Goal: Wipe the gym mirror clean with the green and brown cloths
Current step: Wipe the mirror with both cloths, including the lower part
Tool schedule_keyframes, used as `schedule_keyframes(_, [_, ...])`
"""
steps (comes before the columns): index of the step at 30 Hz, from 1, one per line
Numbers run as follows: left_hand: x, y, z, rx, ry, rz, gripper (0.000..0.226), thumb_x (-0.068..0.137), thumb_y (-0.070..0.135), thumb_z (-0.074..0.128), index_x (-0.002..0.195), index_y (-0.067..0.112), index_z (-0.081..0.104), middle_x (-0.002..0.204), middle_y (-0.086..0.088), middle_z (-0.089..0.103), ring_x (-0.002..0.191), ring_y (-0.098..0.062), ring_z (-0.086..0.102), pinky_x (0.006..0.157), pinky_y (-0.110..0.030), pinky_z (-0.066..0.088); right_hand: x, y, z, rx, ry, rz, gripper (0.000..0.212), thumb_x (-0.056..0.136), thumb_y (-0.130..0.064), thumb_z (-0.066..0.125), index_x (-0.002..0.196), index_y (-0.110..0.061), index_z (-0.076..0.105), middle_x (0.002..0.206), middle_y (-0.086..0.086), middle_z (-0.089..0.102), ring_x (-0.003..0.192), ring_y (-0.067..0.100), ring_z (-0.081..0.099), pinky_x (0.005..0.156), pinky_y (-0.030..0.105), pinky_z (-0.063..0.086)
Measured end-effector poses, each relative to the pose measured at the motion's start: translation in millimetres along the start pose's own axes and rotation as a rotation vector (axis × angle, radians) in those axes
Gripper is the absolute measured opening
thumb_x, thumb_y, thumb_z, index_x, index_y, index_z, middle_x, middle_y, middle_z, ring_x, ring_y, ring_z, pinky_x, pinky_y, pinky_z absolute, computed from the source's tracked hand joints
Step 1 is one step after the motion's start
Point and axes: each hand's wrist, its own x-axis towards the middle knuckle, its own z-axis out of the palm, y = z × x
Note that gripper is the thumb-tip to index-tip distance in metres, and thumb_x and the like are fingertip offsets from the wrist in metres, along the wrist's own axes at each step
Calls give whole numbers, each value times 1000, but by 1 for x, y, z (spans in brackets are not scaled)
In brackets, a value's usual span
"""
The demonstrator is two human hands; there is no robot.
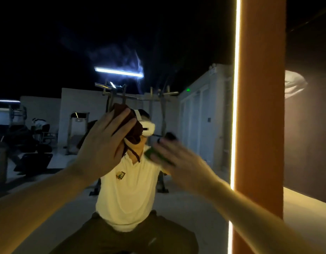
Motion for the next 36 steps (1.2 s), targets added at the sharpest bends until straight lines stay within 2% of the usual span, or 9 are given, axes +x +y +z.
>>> schedule_keyframes(3, [1,4,-2,4,-2,-18,57,96,27,41,150,10,43,158,-20,41,143,-45,38,114,-64,38,37,82,-12,-22,199,462,62,98,-12,54,157,-18,38,164,11,34,153,35,28,120,56,34])
schedule_keyframes(6, [1,8,0,-1,11,-40,57,95,28,41,149,11,42,158,-20,41,143,-44,38,115,-62,37,59,121,-24,122,434,858,56,96,-12,43,152,-13,48,162,14,39,151,37,31,121,56,32])
schedule_keyframes(9, [0,9,4,-10,32,-42,58,94,23,47,150,12,41,159,-18,39,145,-43,36,115,-63,36,40,45,-3,182,476,715,53,95,-4,58,147,-12,53,159,15,42,152,35,31,121,56,32])
schedule_keyframes(14, [-3,12,6,-19,66,-11,65,90,12,61,151,12,39,159,-20,39,143,-44,35,116,-62,32,-27,-23,3,17,88,123,77,87,-21,73,155,-21,38,166,8,29,157,31,17,126,51,16])
schedule_keyframes(16, [-4,11,6,-16,57,-12,70,86,11,66,150,12,39,158,-21,40,143,-45,36,116,-62,31,-5,22,-3,2,136,179,66,91,-17,69,152,-20,44,162,11,37,153,33,28,124,55,28])
schedule_keyframes(21, [-5,8,6,-9,28,7,61,92,16,60,150,11,41,159,-20,40,144,-44,36,114,-63,36,52,81,-6,176,539,843,60,96,-4,55,152,-23,47,162,8,41,153,29,30,120,55,33])
schedule_keyframes(26, [0,-2,-3,-14,-20,50,56,95,28,40,147,10,48,158,-19,42,146,-39,33,115,-57,33,-19,-50,12,128,186,408,79,88,-15,76,157,-21,37,169,7,23,158,30,16,124,56,26])
schedule_keyframes(30, [12,-8,-8,-7,-77,104,56,95,30,40,147,12,48,158,-17,41,146,-41,35,115,-57,37,-27,5,-10,14,15,128,72,94,-25,63,159,-24,31,167,7,29,155,32,24,124,54,28])
schedule_keyframes(36, [21,-3,-9,28,-51,113,54,95,31,40,146,13,49,157,-15,44,145,-38,37,114,-54,36,90,125,-34,288,379,1004,59,103,-34,32,160,-22,35,170,5,22,158,26,15,126,51,21])
